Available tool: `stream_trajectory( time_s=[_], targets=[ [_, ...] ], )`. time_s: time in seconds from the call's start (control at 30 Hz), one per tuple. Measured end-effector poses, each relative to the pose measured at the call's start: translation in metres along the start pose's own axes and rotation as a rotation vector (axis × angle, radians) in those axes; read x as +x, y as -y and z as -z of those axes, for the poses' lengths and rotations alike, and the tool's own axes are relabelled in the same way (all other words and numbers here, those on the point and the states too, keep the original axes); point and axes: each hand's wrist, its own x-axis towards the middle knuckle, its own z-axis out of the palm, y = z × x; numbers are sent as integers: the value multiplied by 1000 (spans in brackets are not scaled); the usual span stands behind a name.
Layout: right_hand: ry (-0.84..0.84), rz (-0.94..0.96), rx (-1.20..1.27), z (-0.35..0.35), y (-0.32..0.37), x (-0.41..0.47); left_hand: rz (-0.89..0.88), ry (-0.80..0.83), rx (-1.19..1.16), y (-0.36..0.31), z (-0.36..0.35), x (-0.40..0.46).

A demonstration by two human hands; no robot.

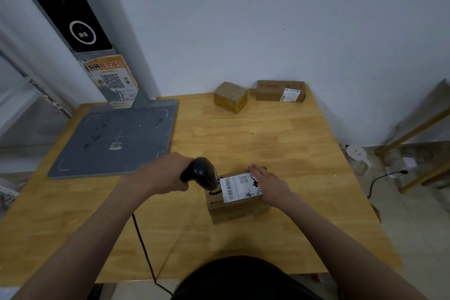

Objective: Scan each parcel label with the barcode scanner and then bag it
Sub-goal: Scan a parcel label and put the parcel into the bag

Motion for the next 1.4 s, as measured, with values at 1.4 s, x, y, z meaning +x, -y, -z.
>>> stream_trajectory(
  time_s=[1.4],
  targets=[
    [-642,-676,1128,-81,67,-117,-67,297,-828,1,-82,68]
  ],
)
